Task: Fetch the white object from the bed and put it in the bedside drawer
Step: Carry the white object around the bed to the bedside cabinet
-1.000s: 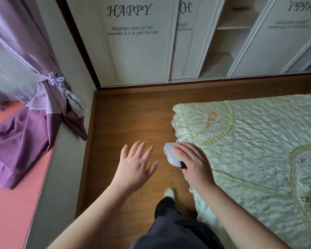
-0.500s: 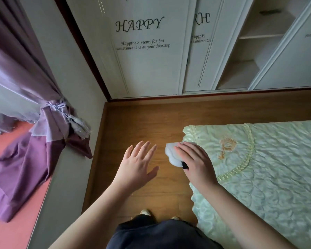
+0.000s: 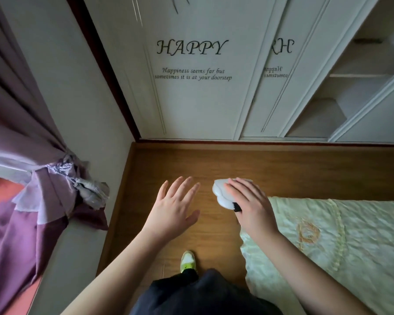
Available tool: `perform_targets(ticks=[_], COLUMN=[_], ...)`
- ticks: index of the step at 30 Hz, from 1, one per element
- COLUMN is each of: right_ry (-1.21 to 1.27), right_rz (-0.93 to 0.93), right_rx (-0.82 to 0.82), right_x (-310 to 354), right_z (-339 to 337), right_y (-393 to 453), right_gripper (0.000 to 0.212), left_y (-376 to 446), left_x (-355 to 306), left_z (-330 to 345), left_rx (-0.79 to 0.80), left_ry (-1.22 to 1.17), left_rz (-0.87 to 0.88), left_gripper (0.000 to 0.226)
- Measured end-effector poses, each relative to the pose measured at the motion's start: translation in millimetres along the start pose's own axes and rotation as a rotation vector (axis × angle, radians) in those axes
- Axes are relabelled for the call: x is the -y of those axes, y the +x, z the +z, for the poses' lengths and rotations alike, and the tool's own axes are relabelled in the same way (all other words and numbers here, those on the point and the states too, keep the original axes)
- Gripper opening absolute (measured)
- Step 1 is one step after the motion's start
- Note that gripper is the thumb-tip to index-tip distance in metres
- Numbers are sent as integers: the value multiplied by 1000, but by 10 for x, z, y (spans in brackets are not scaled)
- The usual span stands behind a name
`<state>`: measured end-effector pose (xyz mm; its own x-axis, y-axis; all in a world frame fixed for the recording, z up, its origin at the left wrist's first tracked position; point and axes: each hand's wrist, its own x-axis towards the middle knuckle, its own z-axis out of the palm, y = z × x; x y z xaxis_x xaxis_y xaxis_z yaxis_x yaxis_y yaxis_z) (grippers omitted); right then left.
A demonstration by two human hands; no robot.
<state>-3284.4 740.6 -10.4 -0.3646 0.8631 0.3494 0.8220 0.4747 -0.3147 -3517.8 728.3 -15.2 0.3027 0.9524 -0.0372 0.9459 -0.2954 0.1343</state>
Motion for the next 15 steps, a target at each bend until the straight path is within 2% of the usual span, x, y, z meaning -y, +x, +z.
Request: perform_targets(ticks=[6, 11, 15], right_ry=[-29, -57, -80], right_rz=[51, 66, 108], right_rx=[-18, -12, -36], right_x=[-272, -690, -1181], right_z=[80, 148, 245], right_y=[716, 1022, 1370], right_gripper=[67, 67, 71], left_y=[886, 1635, 2303], left_x=[469, 484, 408], left_z=[-144, -188, -58], left_rx=[-2, 16, 96], left_ry=[38, -52, -41], left_rz=[109, 103, 178], left_gripper=[68, 67, 70])
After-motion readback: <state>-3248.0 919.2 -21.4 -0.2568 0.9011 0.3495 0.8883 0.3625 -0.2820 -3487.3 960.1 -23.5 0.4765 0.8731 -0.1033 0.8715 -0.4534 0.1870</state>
